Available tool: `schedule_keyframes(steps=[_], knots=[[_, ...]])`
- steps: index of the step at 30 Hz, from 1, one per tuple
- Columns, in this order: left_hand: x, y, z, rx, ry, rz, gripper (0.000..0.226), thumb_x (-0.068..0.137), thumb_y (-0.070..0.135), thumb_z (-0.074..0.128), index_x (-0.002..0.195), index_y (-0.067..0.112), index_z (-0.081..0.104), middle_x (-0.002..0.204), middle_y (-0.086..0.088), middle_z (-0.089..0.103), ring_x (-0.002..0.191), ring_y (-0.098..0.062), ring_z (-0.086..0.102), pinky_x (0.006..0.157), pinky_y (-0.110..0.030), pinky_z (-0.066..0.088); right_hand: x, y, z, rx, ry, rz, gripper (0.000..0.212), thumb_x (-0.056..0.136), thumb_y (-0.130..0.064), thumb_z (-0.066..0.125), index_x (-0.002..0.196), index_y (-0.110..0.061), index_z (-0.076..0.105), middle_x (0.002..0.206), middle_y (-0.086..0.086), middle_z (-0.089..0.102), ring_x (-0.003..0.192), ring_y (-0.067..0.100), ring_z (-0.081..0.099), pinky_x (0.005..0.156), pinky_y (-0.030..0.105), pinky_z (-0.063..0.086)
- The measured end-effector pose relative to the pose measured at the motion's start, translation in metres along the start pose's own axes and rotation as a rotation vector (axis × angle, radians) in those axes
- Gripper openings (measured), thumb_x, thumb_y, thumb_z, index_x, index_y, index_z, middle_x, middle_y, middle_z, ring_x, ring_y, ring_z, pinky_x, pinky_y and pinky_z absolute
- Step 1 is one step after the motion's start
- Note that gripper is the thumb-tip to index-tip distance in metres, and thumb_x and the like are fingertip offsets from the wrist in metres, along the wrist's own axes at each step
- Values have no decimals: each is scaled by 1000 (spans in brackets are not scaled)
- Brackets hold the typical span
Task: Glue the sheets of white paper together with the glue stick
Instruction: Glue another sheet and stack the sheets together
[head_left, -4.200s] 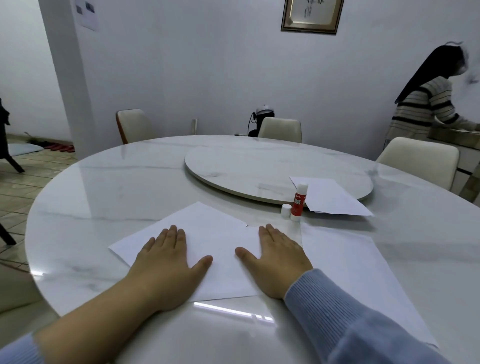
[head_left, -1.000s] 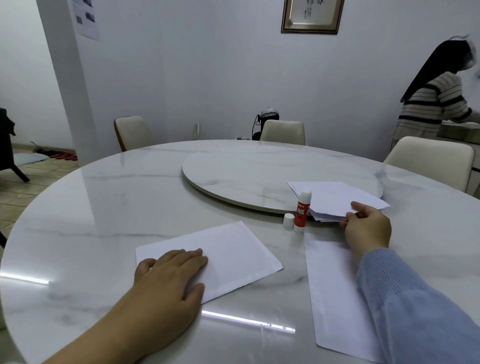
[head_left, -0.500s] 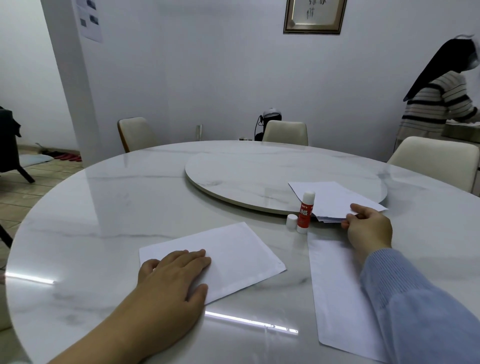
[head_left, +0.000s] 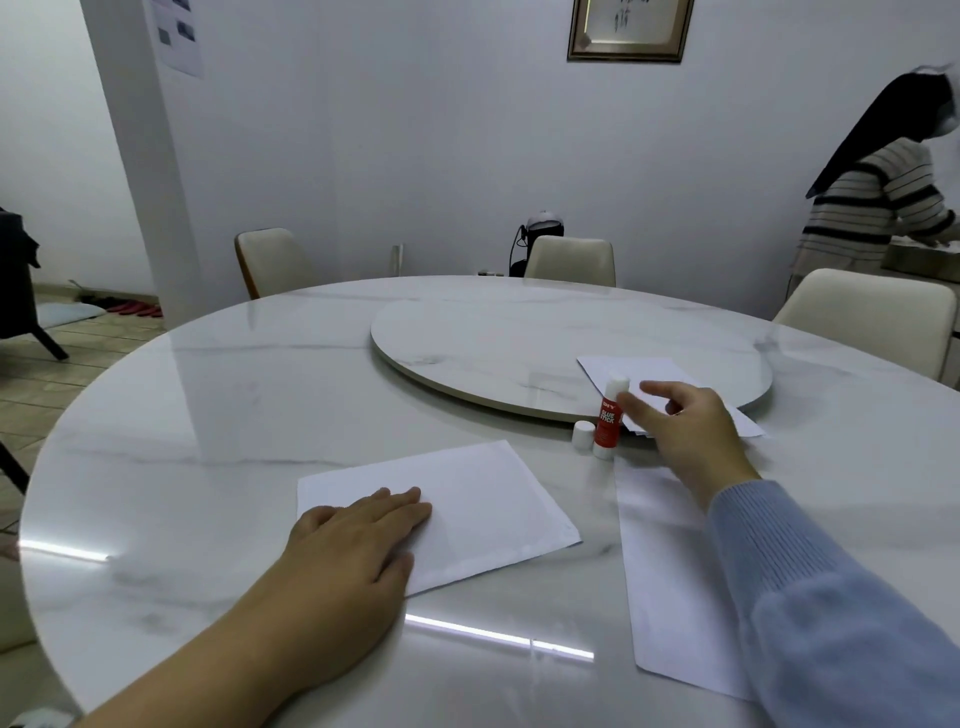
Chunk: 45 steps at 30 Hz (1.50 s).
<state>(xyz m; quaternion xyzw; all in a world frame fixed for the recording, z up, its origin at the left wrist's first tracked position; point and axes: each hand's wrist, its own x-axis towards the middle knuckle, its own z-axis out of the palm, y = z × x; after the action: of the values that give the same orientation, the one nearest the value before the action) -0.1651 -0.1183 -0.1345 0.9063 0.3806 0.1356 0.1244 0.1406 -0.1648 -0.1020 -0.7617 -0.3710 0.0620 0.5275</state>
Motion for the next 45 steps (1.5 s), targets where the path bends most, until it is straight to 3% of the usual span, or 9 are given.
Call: schedule_keyframes(steps=[3,8,13,16,19,24,28,37,45], knots=[[1,0,0,14,-6,-4,47,99,29,25,143,45,19,153,29,6,141,8,0,111,-19,2,-1,4,10,-50,-62,2,50,76,-40,75,117,-14,65,124,8,45,104,14,45,86,28,36],[3,0,1,32,-14,-32,51,95,31,12,144,45,18,155,26,7,143,3,1,114,-24,0,-1,8,19,-85,-26,-25,28,75,-36,75,94,-16,73,115,12,52,106,22,54,90,35,45],[2,3,-4,36,-39,-40,55,95,17,24,144,43,20,156,24,8,144,0,0,116,-29,0,-6,-4,11,6,73,-70,15,86,-30,61,83,-16,66,91,11,61,85,23,55,70,30,42],[13,7,-14,-61,3,-110,58,91,10,31,143,37,27,156,19,14,144,-4,6,115,-25,3,-18,-24,2,154,102,-173,14,92,-24,50,93,-14,60,80,3,65,76,21,57,65,27,42],[38,26,-13,-140,68,-117,47,95,21,35,142,27,32,154,9,27,142,-12,20,114,-26,14,-33,-38,7,34,-72,-326,11,90,-27,59,98,-20,61,83,-2,61,73,10,54,60,11,39],[75,49,20,28,-69,-82,56,97,39,25,148,20,16,160,2,7,147,-18,-1,119,-43,1,-45,-40,30,225,-117,-171,15,69,-19,83,81,-17,74,79,-6,72,73,7,66,68,25,54],[76,41,34,128,-176,-58,58,97,38,17,150,21,3,160,5,-4,147,-17,-7,118,-46,-5,-43,-37,41,346,-155,-100,10,77,-12,75,76,-20,68,71,-5,69,60,8,62,60,23,49],[75,42,30,156,-218,-61,57,98,39,14,150,23,-3,160,7,-9,146,-14,-10,118,-45,-7,-42,-38,51,-91,-321,-204,15,70,-19,70,81,-9,65,82,11,70,80,28,65,78,45,55],[74,42,30,141,-221,-60,57,98,38,15,150,22,-3,160,6,-8,146,-14,-9,118,-45,-7,-46,-50,11,-158,-761,-107,20,67,-12,72,79,3,68,62,11,65,53,17,56,57,31,48]])
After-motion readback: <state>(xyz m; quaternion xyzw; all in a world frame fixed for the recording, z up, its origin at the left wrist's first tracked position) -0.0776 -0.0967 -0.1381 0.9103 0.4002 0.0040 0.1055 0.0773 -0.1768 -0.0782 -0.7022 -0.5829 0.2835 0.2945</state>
